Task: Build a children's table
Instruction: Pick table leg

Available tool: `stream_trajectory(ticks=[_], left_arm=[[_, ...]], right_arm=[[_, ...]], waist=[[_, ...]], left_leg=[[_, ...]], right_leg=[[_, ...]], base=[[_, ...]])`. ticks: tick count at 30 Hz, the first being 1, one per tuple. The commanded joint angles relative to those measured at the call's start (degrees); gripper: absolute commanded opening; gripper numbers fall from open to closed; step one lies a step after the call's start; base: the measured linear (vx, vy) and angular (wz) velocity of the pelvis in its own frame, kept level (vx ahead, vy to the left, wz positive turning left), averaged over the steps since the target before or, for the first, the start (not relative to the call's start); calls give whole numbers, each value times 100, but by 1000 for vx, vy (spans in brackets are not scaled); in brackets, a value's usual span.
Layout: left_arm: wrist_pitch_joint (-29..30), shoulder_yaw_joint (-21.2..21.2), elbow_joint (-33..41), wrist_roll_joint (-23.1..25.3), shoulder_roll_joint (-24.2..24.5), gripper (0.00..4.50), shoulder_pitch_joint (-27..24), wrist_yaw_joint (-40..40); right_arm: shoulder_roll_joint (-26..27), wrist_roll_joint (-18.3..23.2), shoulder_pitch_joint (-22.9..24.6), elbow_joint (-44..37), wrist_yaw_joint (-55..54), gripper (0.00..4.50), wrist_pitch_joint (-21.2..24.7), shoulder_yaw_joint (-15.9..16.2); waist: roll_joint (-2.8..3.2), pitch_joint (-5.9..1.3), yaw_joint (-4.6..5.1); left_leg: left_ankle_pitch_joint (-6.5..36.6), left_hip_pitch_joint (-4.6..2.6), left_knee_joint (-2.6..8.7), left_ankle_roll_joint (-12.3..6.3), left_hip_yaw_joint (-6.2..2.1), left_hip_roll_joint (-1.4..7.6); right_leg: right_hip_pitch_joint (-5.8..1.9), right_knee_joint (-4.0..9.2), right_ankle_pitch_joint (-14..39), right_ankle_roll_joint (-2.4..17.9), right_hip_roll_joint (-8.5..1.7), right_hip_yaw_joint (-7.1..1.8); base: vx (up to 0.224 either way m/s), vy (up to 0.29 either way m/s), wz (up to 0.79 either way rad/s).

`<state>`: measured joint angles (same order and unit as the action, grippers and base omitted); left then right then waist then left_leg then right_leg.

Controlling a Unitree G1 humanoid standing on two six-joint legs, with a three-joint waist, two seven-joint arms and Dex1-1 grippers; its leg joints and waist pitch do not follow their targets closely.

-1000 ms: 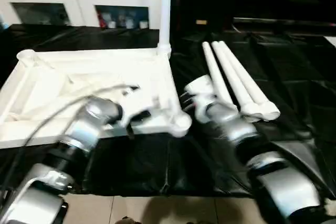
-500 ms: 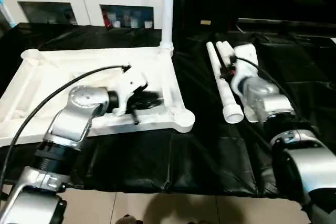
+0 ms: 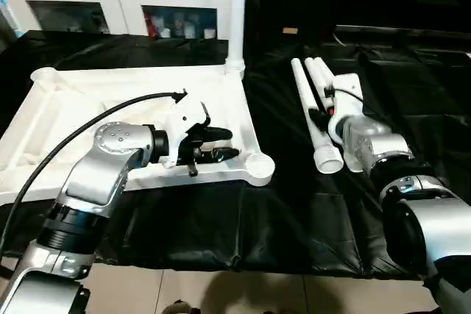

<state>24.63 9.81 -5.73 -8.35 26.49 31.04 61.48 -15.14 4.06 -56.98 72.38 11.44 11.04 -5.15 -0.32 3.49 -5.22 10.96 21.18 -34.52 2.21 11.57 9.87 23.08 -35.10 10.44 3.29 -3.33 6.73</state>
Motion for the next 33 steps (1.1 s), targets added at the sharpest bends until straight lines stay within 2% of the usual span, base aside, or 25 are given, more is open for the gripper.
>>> stream_trajectory(ticks=[1,3,4,5,10,12,14,16,22,23,27,29,31,32,33], left_arm=[[57,56,157,-43,55,255,-8,68],[107,77,211,-54,107,261,-14,108],[137,95,254,-36,151,268,-21,111],[183,116,316,-33,209,292,-38,131],[263,151,519,-36,435,301,-99,239],[320,140,584,-56,519,301,-88,296],[358,133,622,-77,553,301,-76,309],[390,142,659,-89,598,301,-60,306],[465,198,742,-152,703,301,1,420],[483,226,750,-173,735,301,22,488],[519,280,753,-218,815,301,75,656],[536,362,737,-239,915,301,137,841],[528,427,694,-228,983,301,208,959],[529,431,679,-226,978,301,231,966],[535,432,670,-229,973,301,248,972]], right_arm=[[-8,2,-164,61,-72,285,17,-84],[-15,-77,-186,145,-161,304,50,-38],[-19,-121,-201,189,-204,315,88,-14],[-5,-79,-220,238,-180,330,204,-70],[37,77,-255,419,18,334,723,-259],[43,230,-260,478,99,334,926,-428],[42,352,-284,503,139,334,1036,-560],[21,403,-310,532,149,334,1175,-641],[-117,317,-427,614,246,334,1884,-672],[-153,295,-441,624,282,307,1978,-676],[-224,234,-455,636,380,295,2154,-659],[-313,168,-440,649,396,257,2294,-639],[-408,15,-416,656,432,257,2443,-525],[-431,-50,-415,657,470,237,2482,-461],[-447,-86,-416,658,491,237,2504,-427]], waist=[[46,-428,-22],[39,-429,-31],[55,-434,-40],[55,-433,-35],[84,-424,-58],[71,-432,-85],[84,-419,-101],[57,-417,-134],[47,-415,-180],[22,-409,-177],[30,-413,-199],[20,-408,-204],[-14,-411,-207],[-11,-400,-208],[-24,-401,-205]], left_leg=[[706,-64,340,-138,-198,401],[696,-62,339,-123,-199,401],[691,-69,343,-114,-207,410],[714,-64,343,-101,-207,408],[757,-61,342,-84,-206,411],[782,-69,343,-68,-208,424],[837,-75,346,-47,-205,421],[827,-73,349,-26,-208,426],[836,-78,350,36,-208,412],[829,-68,351,27,-203,412],[801,-72,348,39,-206,411],[775,-72,351,42,-206,411],[708,-72,347,35,-197,406],[718,-61,345,45,-197,406],[720,-63,346,50,-194,405]], right_leg=[[-352,366,954,1072,-620,-435],[-354,363,968,1061,-629,-436],[-351,354,952,1076,-632,-434],[-352,334,900,1104,-618,-433],[-348,349,938,1096,-619,-430],[-349,337,915,1101,-629,-433],[-340,354,1011,1094,-631,-431],[-342,347,1057,1081,-642,-437],[-332,360,1253,1000,-638,-436],[-331,368,1281,973,-640,-438],[-328,363,1311,955,-645,-438],[-323,365,1344,934,-645,-440],[-325,363,1319,925,-637,-442],[-322,364,1363,915,-644,-441],[-326,369,1390,904,-645,-441]], base=[[0,0,0],[0,0,0],[0,0,0],[0,0,0],[0,0,0],[0,0,0],[0,0,0],[0,0,0],[0,0,0],[0,0,0],[0,0,0],[0,0,0],[0,0,0],[0,0,0],[0,0,0]])
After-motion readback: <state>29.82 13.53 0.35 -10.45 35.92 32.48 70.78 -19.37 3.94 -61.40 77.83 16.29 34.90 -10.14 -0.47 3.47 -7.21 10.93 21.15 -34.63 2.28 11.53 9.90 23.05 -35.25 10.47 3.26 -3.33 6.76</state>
